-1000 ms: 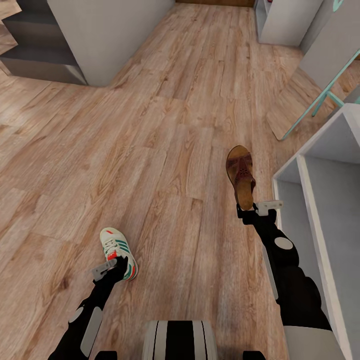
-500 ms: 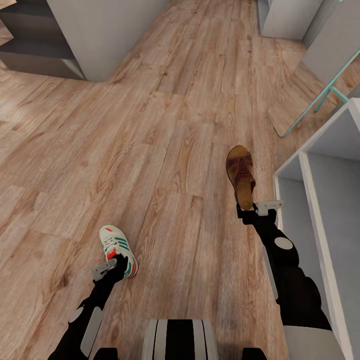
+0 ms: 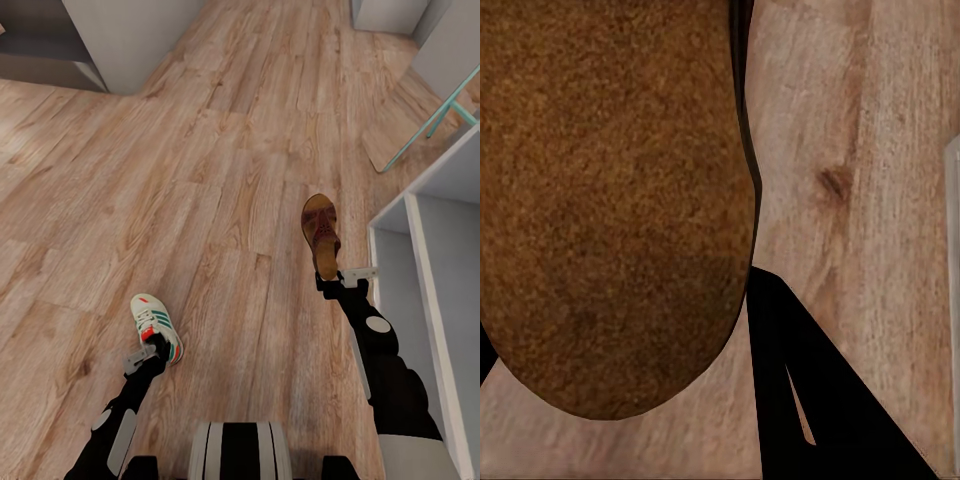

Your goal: Pick up the two gym shoes and the two sandals from the corridor floor and place them onto the hallstand (shoe rack) in the corridor, making sure they are on the rack and not on the floor. Arrange them so the two gym shoes are next to each other and the two sandals are next to each other.

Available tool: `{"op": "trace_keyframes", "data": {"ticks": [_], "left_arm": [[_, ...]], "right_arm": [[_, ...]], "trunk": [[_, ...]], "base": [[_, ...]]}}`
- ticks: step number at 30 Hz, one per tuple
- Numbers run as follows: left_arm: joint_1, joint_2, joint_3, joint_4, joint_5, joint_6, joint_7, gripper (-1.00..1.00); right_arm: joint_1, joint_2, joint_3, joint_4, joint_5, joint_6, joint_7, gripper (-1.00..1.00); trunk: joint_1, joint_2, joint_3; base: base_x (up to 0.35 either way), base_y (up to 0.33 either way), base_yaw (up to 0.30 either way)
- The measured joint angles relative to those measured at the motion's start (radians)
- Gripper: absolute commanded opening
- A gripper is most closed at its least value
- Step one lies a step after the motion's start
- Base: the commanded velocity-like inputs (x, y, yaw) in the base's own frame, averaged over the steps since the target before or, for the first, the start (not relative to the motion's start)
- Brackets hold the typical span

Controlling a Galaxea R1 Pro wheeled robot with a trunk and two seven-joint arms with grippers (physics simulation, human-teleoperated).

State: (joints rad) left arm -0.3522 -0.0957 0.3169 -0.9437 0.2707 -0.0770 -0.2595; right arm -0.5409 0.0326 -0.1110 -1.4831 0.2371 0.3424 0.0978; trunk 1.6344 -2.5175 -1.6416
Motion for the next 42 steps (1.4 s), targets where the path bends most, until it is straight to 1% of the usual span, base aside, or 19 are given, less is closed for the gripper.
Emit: {"op": "trace_keyframes", "data": {"ticks": [2, 11, 14, 24, 27, 42], "left_arm": [[0.000, 0.000, 0.000, 0.000, 0.000, 0.000, 0.000, 1.00], [0.000, 0.000, 0.000, 0.000, 0.000, -0.001, 0.000, 1.00], [0.000, 0.000, 0.000, 0.000, 0.000, 0.000, 0.000, 1.00], [0.000, 0.000, 0.000, 0.000, 0.000, 0.001, 0.000, 1.00], [0.000, 0.000, 0.000, 0.000, 0.000, 0.001, 0.000, 1.00], [0.000, 0.000, 0.000, 0.000, 0.000, 0.001, 0.000, 1.00]], "right_arm": [[0.000, 0.000, 0.000, 0.000, 0.000, 0.000, 0.000, -1.00], [0.001, 0.000, 0.000, 0.000, 0.000, 0.000, 0.000, -1.00], [0.000, 0.000, 0.000, 0.000, 0.000, 0.000, 0.000, -1.00], [0.000, 0.000, 0.000, 0.000, -0.001, 0.000, 0.000, -1.00], [0.000, 0.000, 0.000, 0.000, 0.000, 0.000, 0.000, -1.00], [0.000, 0.000, 0.000, 0.000, 0.000, 0.000, 0.000, -1.00]], "trunk": [[0.001, 0.000, -0.011], [0.001, -0.001, -0.019], [0.002, -0.001, -0.034], [0.002, -0.001, -0.036], [0.003, -0.001, -0.042], [0.003, -0.002, -0.046]], "base": [[0.000, 0.000, 0.000], [0.000, 0.000, -0.048], [0.000, 0.000, -0.095], [0.000, 0.000, -0.035], [0.000, 0.000, -0.060], [0.000, 0.000, -0.003]]}}
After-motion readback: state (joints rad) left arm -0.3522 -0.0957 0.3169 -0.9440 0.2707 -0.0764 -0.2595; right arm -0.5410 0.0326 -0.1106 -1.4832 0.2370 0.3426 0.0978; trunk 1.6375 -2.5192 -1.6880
